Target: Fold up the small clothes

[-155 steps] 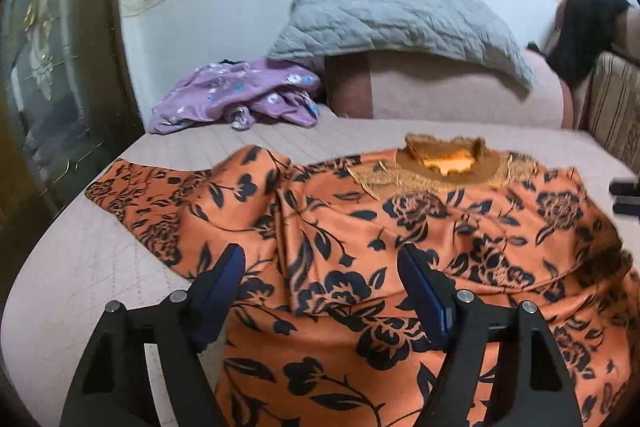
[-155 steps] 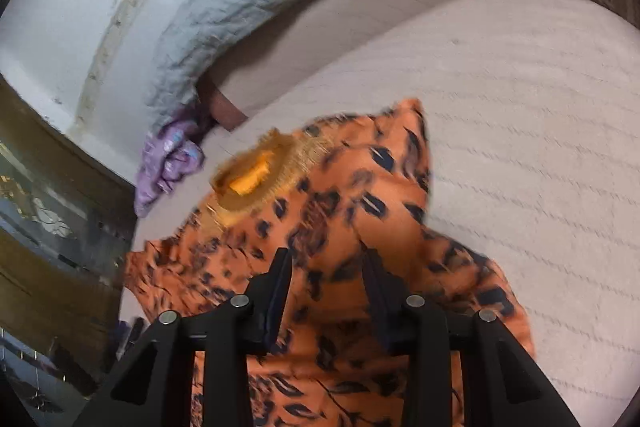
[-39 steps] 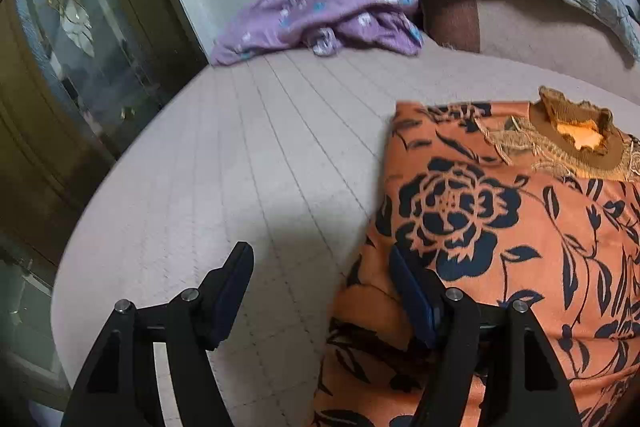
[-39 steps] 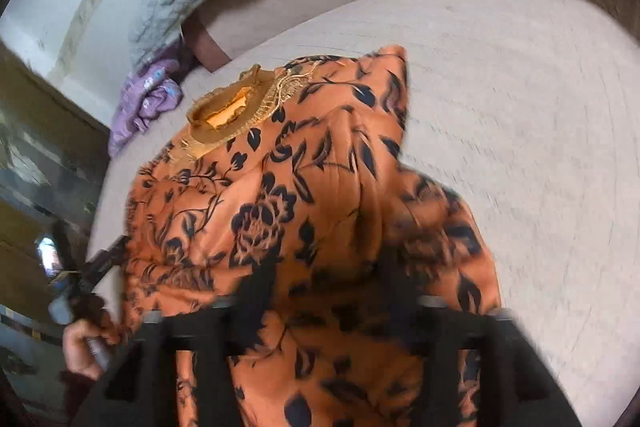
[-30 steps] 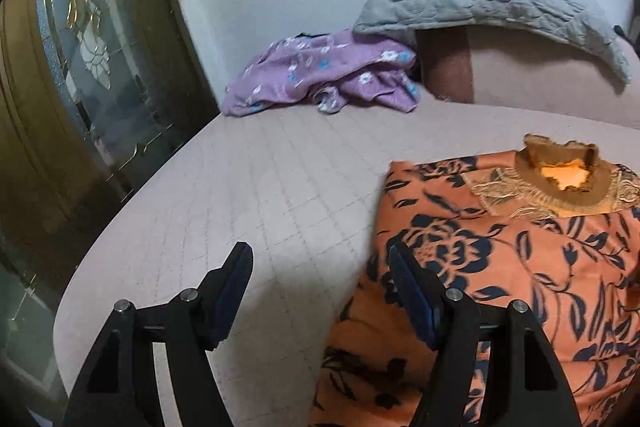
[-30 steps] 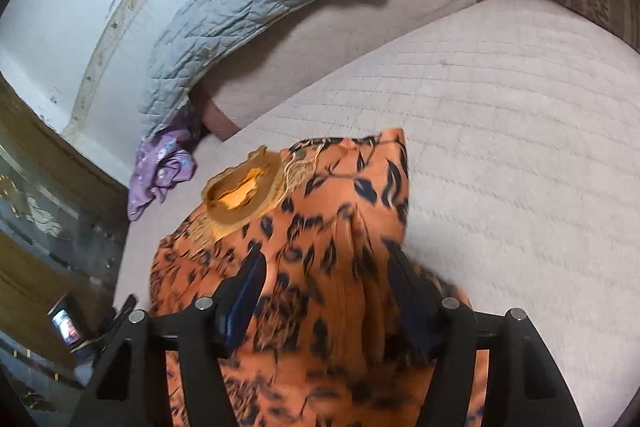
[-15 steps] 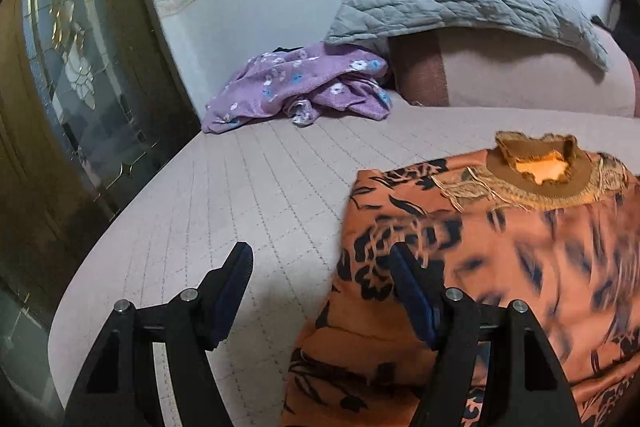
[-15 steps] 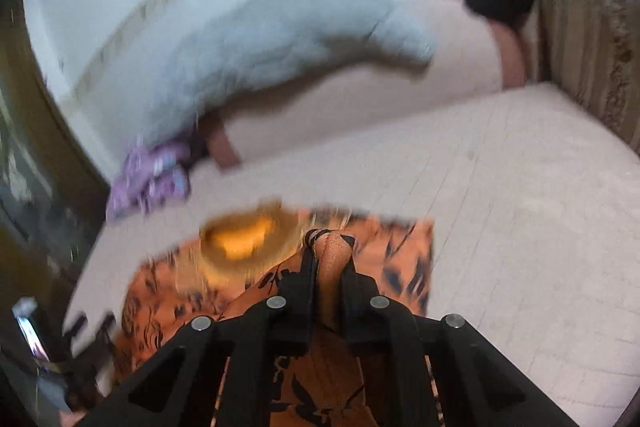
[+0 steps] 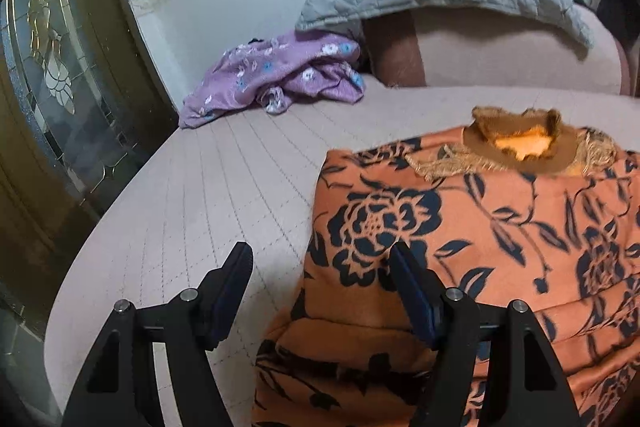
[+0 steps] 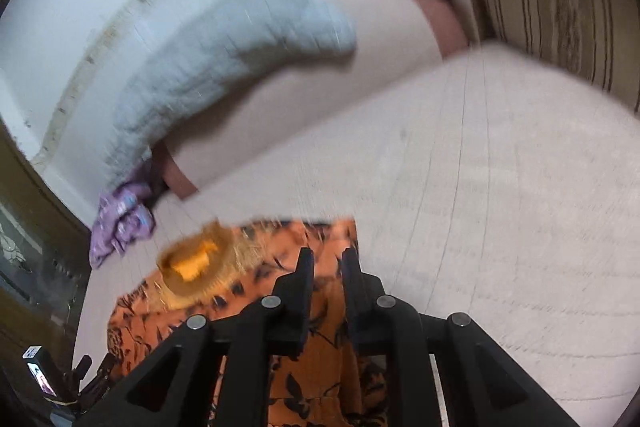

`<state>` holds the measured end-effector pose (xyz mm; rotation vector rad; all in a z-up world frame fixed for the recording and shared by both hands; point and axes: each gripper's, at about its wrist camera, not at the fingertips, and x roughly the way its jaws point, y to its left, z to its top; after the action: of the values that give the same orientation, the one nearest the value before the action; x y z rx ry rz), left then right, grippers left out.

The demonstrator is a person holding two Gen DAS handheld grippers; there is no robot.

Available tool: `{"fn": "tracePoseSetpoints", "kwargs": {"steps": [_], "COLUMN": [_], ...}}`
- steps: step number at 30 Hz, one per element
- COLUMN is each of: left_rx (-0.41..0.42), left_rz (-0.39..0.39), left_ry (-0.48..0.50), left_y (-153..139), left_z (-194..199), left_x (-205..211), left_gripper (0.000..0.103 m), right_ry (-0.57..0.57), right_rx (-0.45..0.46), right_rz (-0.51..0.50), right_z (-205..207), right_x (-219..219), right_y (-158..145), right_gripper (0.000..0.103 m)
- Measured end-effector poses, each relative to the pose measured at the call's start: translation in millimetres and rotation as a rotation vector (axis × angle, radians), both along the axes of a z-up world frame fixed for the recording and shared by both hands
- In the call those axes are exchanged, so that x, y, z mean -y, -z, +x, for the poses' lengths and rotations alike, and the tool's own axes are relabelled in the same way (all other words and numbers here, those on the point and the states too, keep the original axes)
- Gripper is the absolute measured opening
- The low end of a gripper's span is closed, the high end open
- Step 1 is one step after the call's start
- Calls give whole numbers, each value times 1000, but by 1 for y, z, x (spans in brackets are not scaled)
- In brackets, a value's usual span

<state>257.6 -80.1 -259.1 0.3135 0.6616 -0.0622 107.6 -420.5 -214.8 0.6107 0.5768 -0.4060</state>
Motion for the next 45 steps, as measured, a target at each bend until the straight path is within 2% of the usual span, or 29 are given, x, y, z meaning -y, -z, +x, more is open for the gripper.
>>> {"fn": "tracePoseSetpoints", "kwargs": {"steps": [2,4,6,8,9,12,13,16,18,19,20,23,24,25,27,28,29,31,34,36,42,45], "left_rx": [8,-6,-63,-169,-190,-171,-162,-148,-187,-229,-225,-189,-174,-164,-156,-156,-153,-168,-277,-326,-449,-514], "left_rz": [-15,-12,3,34,28,-4,-14,-29,29,63,75,42,23,9,-31,-41,-61,-106,-203,-240,-287,-293], "left_ry": [13,18,17,22,22,28,30,63,103,123,139,157,156,150,120,98,71,49,8,-8,-79,-76], "left_y": [-3,-2,7,24,27,16,12,5,14,21,24,8,2,-3,-12,-15,-19,-20,-14,-14,-7,1], "left_z": [-3,-1,5,14,16,14,12,6,2,3,1,-11,-17,-25,-40,-44,-55,-76,-112,-127,-164,-174], "left_x": [2,2,2,4,3,0,-1,-1,3,5,4,-7,-15,-25,-50,-59,-73,-94,-125,-134,-150,-151], "left_gripper": [72,72,72,73,73,73,73,73,74,74,74,74,74,74,74,74,75,76,76,76,79,79], "right_ry": [-57,-145,-213,-251,-251,-262,-271,-250,-255,-275,-294,-286,-289,-288,-263,-246,-213,-163,-127,-124,-164,-225], "right_rx": [0,-57,-146,-288,-314,-288,-246,-178,-220,-280,-307,-232,-178,-144,-118,-114,-102,-99,-130,-178,-352,-421], "right_rz": [-1,-6,-11,29,26,18,49,54,82,107,123,136,158,166,158,160,169,183,229,239,237,237], "right_z": [0,12,29,46,48,40,34,15,7,8,6,-20,-34,-48,-81,-95,-113,-139,-169,-184,-184,-177], "right_x": [-11,-30,-50,-58,-60,-60,-60,-59,-57,-58,-60,-63,-62,-62,-55,-51,-44,-34,-19,-15,-33,-52], "right_y": [-2,7,25,56,65,54,47,36,43,54,60,39,31,25,12,8,5,3,8,14,46,61], "right_gripper": [18,18,18,18,17,17,18,18,18,19,19,19,19,24,42,70,83,83,83,83,79,64]}}
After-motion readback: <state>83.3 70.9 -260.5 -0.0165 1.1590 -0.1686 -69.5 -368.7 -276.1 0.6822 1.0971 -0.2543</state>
